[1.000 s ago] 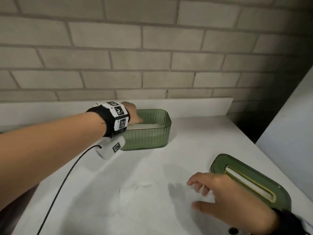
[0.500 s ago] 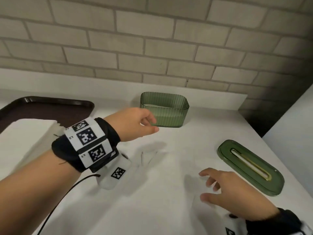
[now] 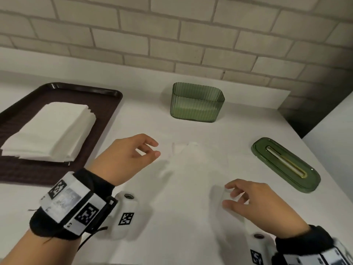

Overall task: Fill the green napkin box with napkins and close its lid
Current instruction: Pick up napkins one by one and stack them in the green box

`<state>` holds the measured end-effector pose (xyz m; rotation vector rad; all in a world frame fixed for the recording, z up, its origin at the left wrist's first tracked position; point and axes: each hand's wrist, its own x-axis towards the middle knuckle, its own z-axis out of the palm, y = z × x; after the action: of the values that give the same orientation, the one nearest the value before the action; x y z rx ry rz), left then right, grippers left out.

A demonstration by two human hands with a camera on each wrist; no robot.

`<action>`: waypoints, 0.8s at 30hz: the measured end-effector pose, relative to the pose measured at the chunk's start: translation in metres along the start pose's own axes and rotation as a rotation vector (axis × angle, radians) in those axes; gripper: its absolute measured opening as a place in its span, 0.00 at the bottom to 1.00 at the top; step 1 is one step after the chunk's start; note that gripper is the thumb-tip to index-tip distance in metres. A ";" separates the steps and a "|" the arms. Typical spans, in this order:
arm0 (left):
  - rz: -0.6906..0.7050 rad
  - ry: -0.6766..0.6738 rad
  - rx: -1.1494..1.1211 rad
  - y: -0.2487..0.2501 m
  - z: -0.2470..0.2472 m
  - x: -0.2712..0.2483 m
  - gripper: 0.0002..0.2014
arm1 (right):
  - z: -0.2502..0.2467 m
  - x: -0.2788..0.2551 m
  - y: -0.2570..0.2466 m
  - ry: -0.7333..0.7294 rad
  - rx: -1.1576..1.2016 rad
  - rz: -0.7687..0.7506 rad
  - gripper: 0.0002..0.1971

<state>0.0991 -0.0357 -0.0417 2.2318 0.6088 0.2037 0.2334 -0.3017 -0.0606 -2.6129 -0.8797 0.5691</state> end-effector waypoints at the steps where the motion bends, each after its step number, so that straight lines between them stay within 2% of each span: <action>1: -0.012 0.021 -0.002 -0.003 0.002 -0.004 0.09 | 0.000 -0.001 0.002 0.006 0.015 -0.009 0.14; 4: -0.051 0.056 -0.003 -0.005 0.016 -0.014 0.08 | 0.000 -0.003 0.009 0.051 0.126 -0.065 0.10; 7: -0.112 0.024 0.017 -0.002 0.035 -0.022 0.08 | -0.002 0.000 0.013 0.082 0.266 -0.134 0.08; 11: -0.207 -0.029 0.044 0.001 0.050 -0.028 0.11 | 0.001 0.008 0.013 0.060 0.243 -0.228 0.09; 15: -0.285 0.000 0.105 0.001 0.055 -0.036 0.13 | -0.002 0.016 0.014 -0.004 0.223 -0.301 0.10; 24: -0.381 0.022 0.137 -0.009 0.050 -0.039 0.18 | 0.000 0.019 0.012 0.017 0.314 -0.321 0.12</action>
<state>0.0782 -0.0828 -0.0795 2.1945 1.0716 -0.0080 0.2531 -0.2991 -0.0703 -2.1395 -1.0792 0.5455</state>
